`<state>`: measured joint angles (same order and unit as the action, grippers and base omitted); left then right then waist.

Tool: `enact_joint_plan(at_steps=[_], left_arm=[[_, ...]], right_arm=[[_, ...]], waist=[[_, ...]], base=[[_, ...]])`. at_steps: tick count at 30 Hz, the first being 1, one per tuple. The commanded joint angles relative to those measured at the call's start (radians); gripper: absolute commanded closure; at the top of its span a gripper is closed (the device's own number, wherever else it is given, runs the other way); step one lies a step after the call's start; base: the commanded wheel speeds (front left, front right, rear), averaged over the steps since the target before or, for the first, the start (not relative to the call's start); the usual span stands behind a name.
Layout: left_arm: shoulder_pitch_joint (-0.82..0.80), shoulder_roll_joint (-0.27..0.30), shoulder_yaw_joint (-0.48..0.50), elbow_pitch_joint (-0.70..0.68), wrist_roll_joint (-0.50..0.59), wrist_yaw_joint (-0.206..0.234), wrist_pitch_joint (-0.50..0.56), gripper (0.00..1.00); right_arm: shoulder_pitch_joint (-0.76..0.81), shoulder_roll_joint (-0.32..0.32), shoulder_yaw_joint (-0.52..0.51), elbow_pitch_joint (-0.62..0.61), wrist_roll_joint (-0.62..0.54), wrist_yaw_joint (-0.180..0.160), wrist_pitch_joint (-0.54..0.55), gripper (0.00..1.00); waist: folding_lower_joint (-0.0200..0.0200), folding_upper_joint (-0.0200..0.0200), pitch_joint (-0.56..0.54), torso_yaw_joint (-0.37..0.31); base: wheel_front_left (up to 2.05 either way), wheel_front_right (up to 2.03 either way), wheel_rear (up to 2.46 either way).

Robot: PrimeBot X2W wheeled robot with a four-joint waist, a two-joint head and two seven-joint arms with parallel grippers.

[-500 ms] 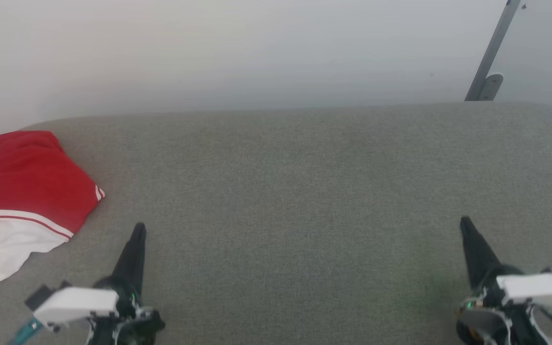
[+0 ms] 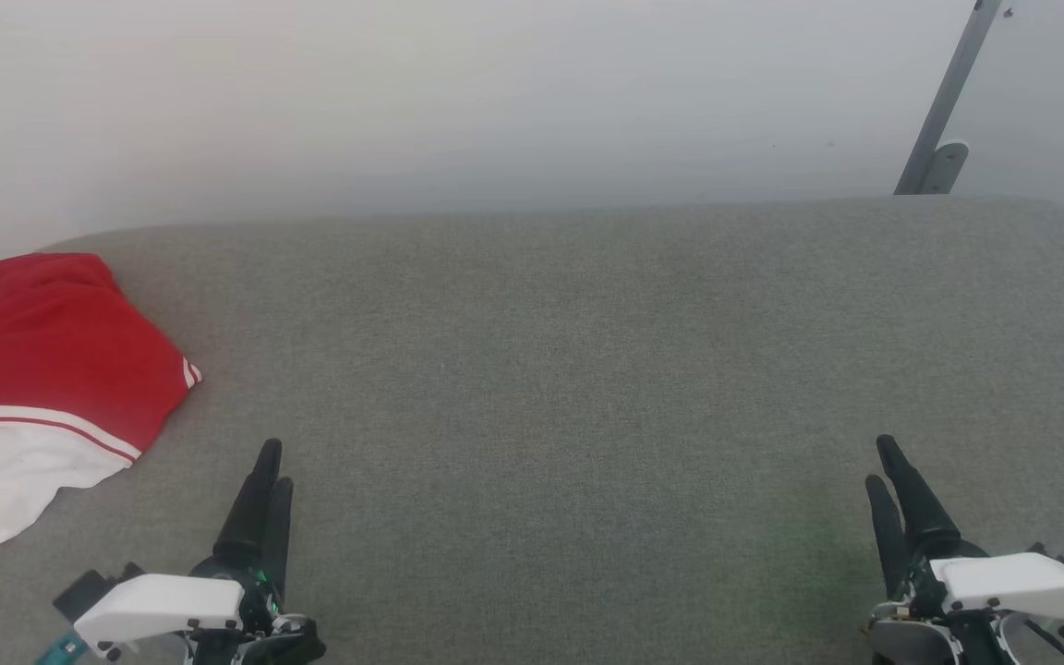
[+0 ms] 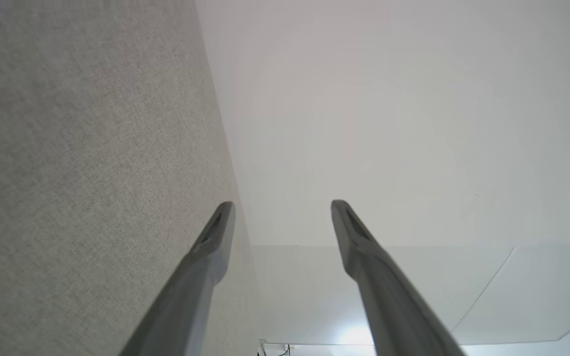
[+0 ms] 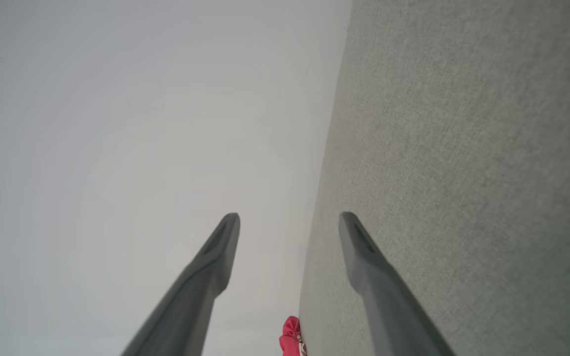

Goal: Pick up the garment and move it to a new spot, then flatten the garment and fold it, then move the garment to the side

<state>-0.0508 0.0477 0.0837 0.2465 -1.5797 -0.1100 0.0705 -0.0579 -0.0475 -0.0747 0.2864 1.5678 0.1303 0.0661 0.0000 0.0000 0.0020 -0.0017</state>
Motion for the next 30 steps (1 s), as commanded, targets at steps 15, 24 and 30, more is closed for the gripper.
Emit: enact_joint_plan(at_steps=[15, 24, 30], left_arm=[[0.004, 0.079, -0.041, -0.07, 0.257, 0.068, -0.078, 0.0], [0.013, 0.13, -0.068, -0.084, 0.449, 0.095, -0.113, 0.0], [0.017, 0.153, -0.078, -0.082, 0.555, 0.107, -0.134, 0.0]], right_arm=[[-0.05, -0.017, 0.016, -0.017, -0.254, 0.0, -0.058, 0.0], [-0.061, -0.021, -0.008, -0.023, -0.478, 0.0, -0.055, 0.0], [-0.066, -0.018, -0.023, -0.031, -0.607, 0.0, -0.056, 0.0]], waist=[[0.0, 0.0, -0.006, -0.003], [0.0, 0.0, -0.01, -0.004], [0.0, 0.0, -0.012, -0.006]], base=[[0.0, 0.0, 0.0], [0.0, 0.0, 0.0], [0.0, 0.0, 0.0]])
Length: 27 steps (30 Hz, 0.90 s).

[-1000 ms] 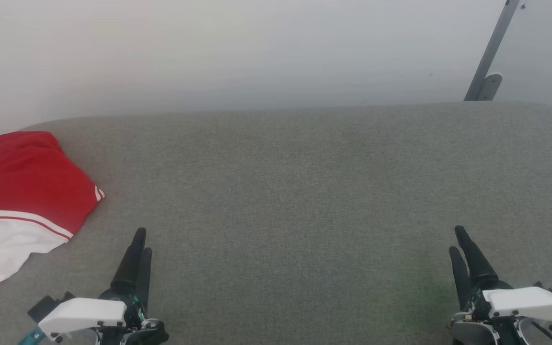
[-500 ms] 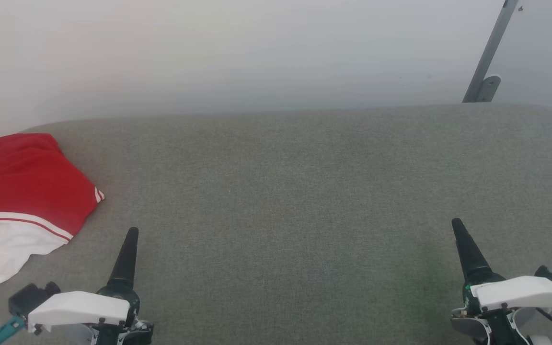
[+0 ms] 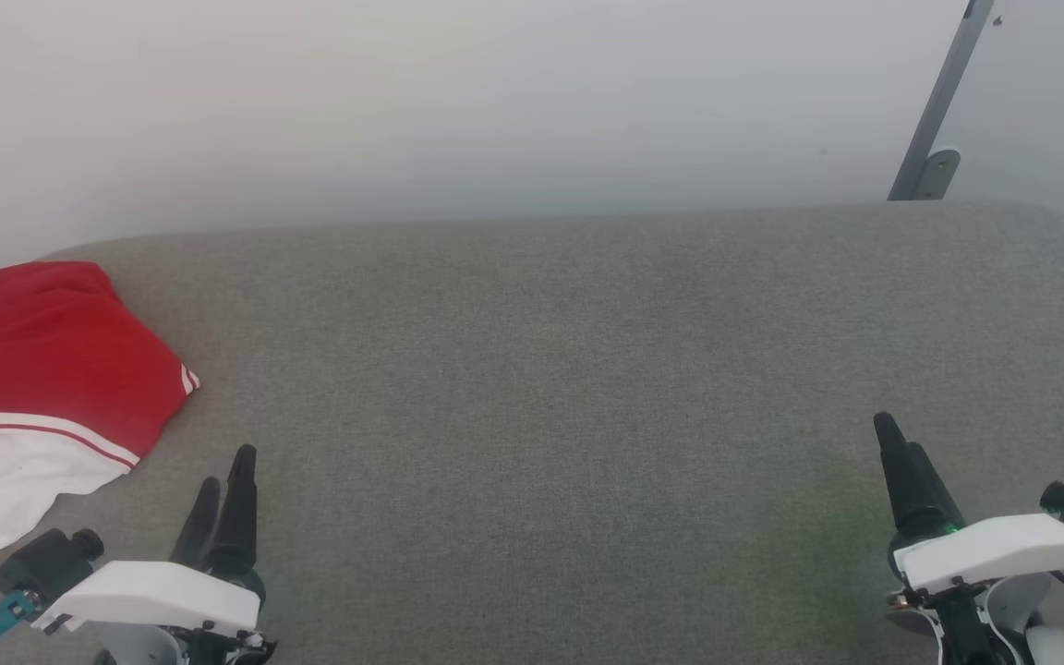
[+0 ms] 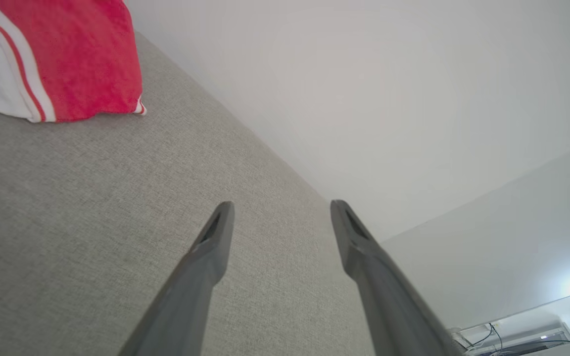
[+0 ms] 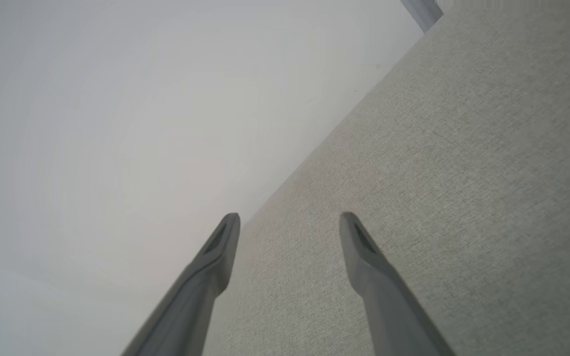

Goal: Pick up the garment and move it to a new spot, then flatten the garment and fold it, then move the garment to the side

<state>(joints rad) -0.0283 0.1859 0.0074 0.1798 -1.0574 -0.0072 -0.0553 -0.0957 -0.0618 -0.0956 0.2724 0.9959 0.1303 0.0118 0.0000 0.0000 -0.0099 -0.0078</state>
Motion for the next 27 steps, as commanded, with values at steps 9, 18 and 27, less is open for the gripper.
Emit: enact_joint_plan(at_steps=[9, 18, 27], left_arm=[[0.003, 0.042, -0.003, -0.023, 0.174, 0.004, -0.041, 0.0], [0.006, 0.05, -0.001, -0.04, 0.273, -0.015, -0.068, 0.0], [0.015, 0.057, -0.001, -0.053, 0.368, -0.023, -0.091, 0.0]], right_arm=[[-0.03, -0.004, -0.025, -0.02, -0.187, 0.0, -0.014, 0.0], [-0.032, -0.002, -0.049, -0.026, -0.301, 0.0, -0.031, 0.0], [-0.035, 0.001, -0.06, -0.037, -0.38, 0.0, -0.042, 0.0]], waist=[[0.0, 0.0, -0.002, -0.002], [0.0, 0.0, -0.001, 0.001], [0.0, 0.0, 0.002, 0.001]], base=[[0.0, 0.0, 0.0], [0.0, 0.0, 0.0], [0.0, 0.0, 0.0]])
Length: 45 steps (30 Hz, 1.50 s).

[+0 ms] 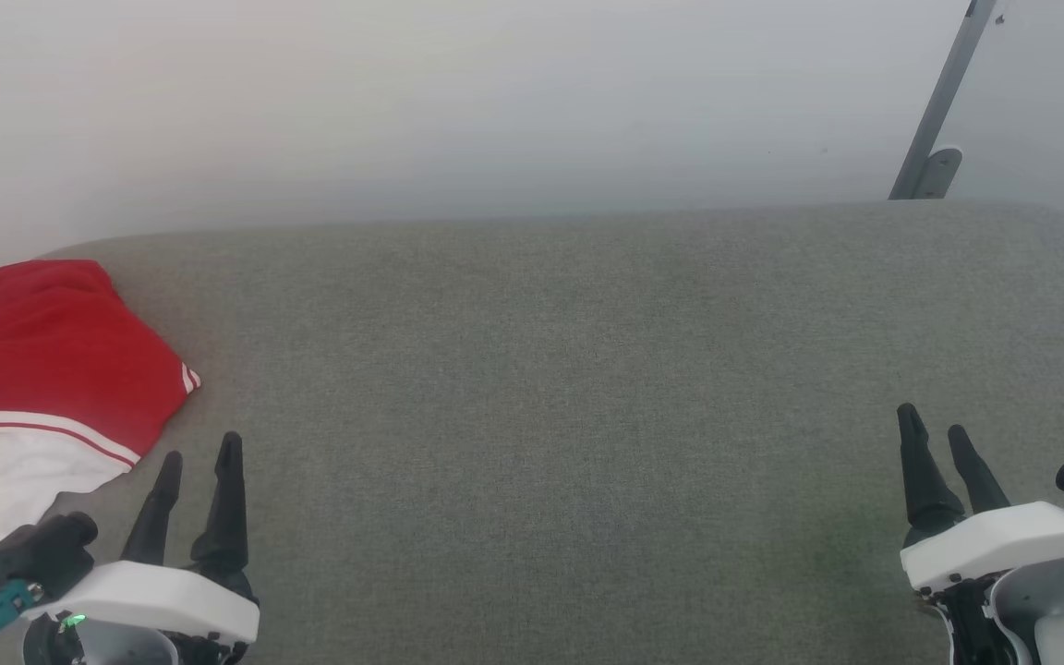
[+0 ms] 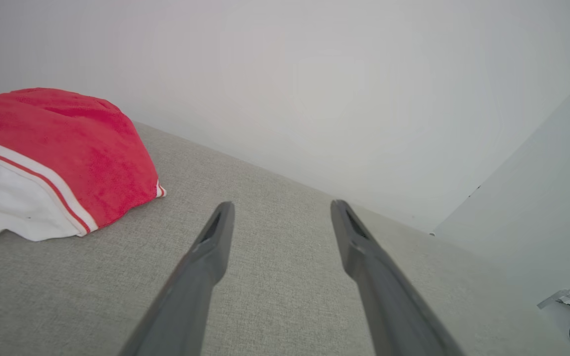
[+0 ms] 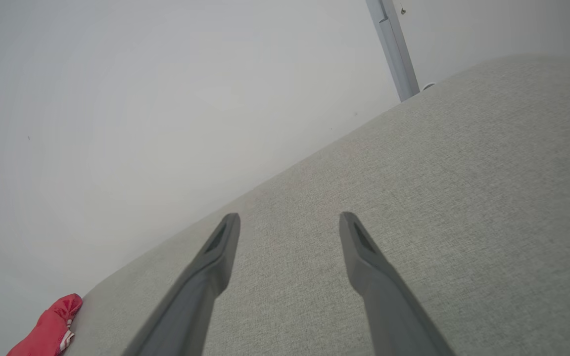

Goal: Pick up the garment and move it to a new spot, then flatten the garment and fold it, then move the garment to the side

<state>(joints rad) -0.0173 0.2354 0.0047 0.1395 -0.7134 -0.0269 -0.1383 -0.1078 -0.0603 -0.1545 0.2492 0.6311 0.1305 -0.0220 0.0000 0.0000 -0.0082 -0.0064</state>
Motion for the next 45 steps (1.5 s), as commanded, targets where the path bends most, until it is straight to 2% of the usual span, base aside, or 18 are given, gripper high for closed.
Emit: enact_joint_plan(at_steps=[1, 27, 45], left_arm=[[0.006, 0.008, 0.001, -0.014, 0.035, -0.004, -0.011, 0.0], [0.034, 0.023, 0.0, -0.054, 0.276, -0.013, -0.071, 0.0], [0.052, 0.035, -0.005, -0.067, 0.404, -0.016, -0.105, 0.0]], right_arm=[[-0.023, 0.0, -0.002, -0.014, -0.025, 0.0, -0.01, 0.0], [-0.018, 0.003, -0.002, -0.038, -0.246, 0.0, -0.036, 0.0], [-0.012, 0.001, 0.009, -0.049, -0.372, 0.0, -0.046, 0.0]], waist=[[0.0, 0.0, 0.0, 0.0], [0.0, 0.0, -0.007, -0.001], [0.0, 0.0, -0.011, 0.0]], base=[[0.0, 0.0, 0.0], [0.0, 0.0, 0.0], [0.0, 0.0, 0.0]])
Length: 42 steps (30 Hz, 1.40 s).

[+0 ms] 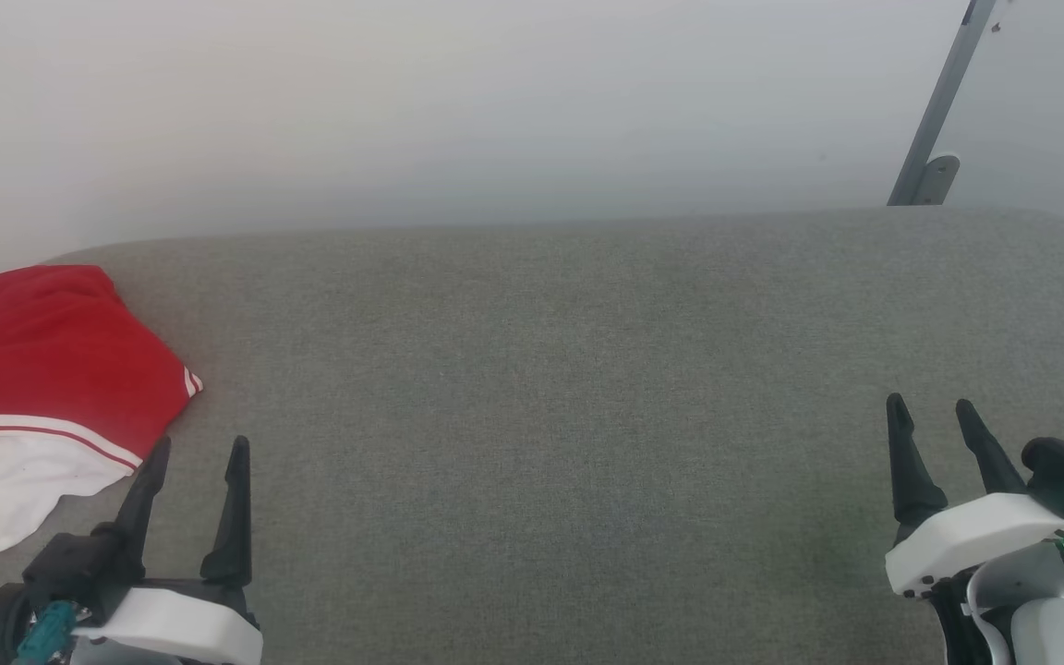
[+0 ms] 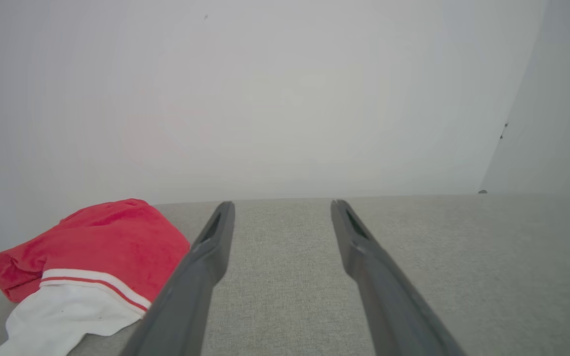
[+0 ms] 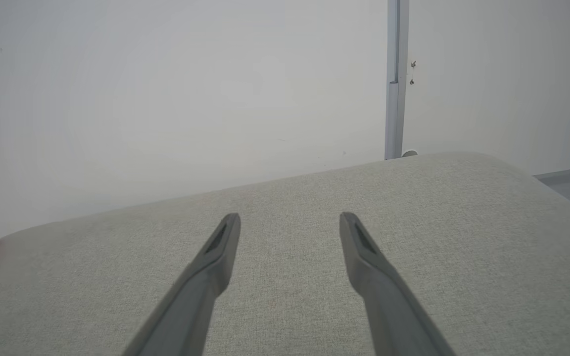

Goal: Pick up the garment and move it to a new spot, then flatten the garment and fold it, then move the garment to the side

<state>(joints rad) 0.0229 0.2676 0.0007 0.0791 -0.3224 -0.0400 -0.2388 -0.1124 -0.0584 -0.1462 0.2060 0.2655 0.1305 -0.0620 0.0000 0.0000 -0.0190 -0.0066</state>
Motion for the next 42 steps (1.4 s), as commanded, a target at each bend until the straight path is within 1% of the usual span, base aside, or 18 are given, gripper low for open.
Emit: enact_joint_plan(at_steps=[1, 13, 26, 31, 36, 37, 42], left_arm=[[0.012, 0.004, -0.002, -0.007, 0.017, -0.003, -0.007, 0.0], [0.017, 0.013, -0.006, -0.013, 0.087, -0.006, -0.029, 0.0], [0.004, -0.001, 0.003, 0.003, 0.057, -0.019, -0.028, 0.0], [-0.006, -0.002, 0.018, 0.026, 0.04, -0.008, -0.022, 0.0], [-0.012, 0.004, 0.04, 0.04, 0.017, 0.01, -0.002, 0.0], [-0.012, 0.004, 0.04, 0.04, 0.017, 0.01, -0.002, 0.0], [-0.003, 0.009, 0.055, 0.032, 0.006, 0.027, 0.016, 0.0]], right_arm=[[-0.007, -0.001, 0.0, -0.006, -0.014, 0.0, -0.007, 0.0], [-0.006, -0.003, 0.004, -0.014, -0.102, 0.0, -0.016, 0.0], [-0.008, -0.003, 0.018, -0.014, -0.093, 0.0, -0.018, 0.0], [0.003, -0.012, 0.048, -0.016, -0.081, 0.0, -0.009, 0.0], [0.005, -0.021, 0.078, -0.011, -0.072, 0.0, -0.003, 0.0], [0.005, -0.021, 0.078, -0.011, -0.072, 0.0, -0.003, 0.0], [-0.002, -0.026, 0.115, 0.001, -0.056, 0.0, -0.002, 0.0]], waist=[[0.0, 0.0, 0.0, 0.0], [0.0, 0.0, -0.003, 0.002], [0.0, 0.0, -0.007, 0.013], [0.0, 0.0, -0.019, 0.055], [0.0, 0.0, -0.038, 0.125], [0.0, 0.0, -0.038, 0.125], [0.0, 0.0, -0.058, 0.204]], base=[[0.0, 0.0, 0.0], [0.0, 0.0, 0.0], [0.0, 0.0, 0.0], [0.0, 0.0, 0.0], [0.0, 0.0, 0.0], [0.0, 0.0, 0.0], [0.0, 0.0, 0.0]])
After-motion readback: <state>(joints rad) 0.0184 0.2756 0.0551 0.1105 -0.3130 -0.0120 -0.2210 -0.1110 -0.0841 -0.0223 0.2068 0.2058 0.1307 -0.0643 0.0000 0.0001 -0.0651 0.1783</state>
